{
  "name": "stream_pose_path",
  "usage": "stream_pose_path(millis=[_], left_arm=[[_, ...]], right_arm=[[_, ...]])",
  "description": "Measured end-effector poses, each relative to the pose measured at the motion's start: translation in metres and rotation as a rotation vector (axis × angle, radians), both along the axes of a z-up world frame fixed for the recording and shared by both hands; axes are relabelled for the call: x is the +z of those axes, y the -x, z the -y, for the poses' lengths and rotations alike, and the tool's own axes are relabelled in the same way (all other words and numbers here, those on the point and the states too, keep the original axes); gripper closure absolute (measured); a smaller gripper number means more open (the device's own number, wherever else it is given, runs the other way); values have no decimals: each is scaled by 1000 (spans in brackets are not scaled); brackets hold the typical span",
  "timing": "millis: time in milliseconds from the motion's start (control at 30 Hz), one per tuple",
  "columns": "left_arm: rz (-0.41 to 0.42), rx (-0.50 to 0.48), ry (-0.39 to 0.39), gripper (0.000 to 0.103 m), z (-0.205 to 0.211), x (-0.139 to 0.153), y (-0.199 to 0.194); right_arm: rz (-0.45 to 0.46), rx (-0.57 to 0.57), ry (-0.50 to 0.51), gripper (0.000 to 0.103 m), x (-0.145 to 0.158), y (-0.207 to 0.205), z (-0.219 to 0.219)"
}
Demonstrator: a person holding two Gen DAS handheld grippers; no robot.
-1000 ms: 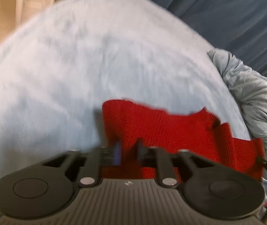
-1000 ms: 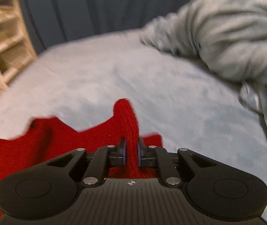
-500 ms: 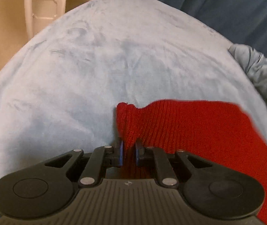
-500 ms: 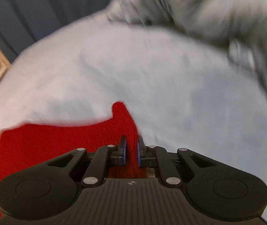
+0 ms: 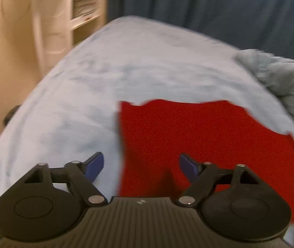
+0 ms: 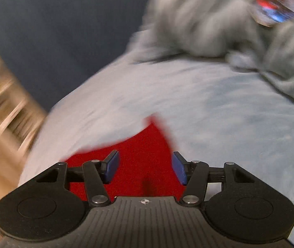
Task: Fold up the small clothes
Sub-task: 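Grasp the folded edge with both grippers and fold it over again, then release the sweater and lift both grippers away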
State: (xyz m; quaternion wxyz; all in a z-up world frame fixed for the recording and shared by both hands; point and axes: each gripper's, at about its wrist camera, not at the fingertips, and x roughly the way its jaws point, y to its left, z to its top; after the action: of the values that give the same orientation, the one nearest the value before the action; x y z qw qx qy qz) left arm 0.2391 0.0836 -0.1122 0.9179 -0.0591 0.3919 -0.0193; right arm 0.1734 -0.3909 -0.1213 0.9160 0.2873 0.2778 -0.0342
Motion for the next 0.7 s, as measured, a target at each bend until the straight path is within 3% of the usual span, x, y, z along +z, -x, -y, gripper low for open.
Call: stream_pose_path(millis=[67, 133, 167, 200, 233, 300, 367, 433, 500, 533, 633, 700], left_arm=[[-2, -56, -12, 14, 21, -5, 21], [-89, -88, -110, 14, 44, -28, 26], [-132, -110, -169, 14, 51, -41, 28], [-133, -125, -205, 14, 53, -49, 32], [-118, -134, -224, 14, 49, -52, 37], [-99, -108, -196, 9, 34, -46, 44], [-101, -53, -198, 0, 14, -41, 49], [-114, -4, -218, 1, -3, -33, 57], [-119, -2, -304, 1, -12, -22, 69], [-114, -12, -317, 1, -15, -15, 78], [-78, -20, -288, 0, -22, 15, 109], [-61, -17, -231, 0, -20, 35, 128]], right_arm=[[-39, 139, 46, 46, -10, 15, -31], [-118, 204, 67, 46, -31, 22, -47], [-148, 183, 56, 51, -43, 26, -46], [-159, 157, 44, 59, -49, 29, -41], [-162, 115, 6, 61, -52, 34, -32], [-154, 23, -129, 61, -50, 49, -7], [-148, -28, -191, 60, -46, 61, 13], [-162, -23, -192, 58, -39, 73, 25], [-193, -31, -144, 39, -25, 84, 23], [-197, -46, -102, 38, -17, 91, 21], [-167, -37, -44, 34, 15, 118, 4], [-138, -7, -20, 26, 37, 135, -12]])
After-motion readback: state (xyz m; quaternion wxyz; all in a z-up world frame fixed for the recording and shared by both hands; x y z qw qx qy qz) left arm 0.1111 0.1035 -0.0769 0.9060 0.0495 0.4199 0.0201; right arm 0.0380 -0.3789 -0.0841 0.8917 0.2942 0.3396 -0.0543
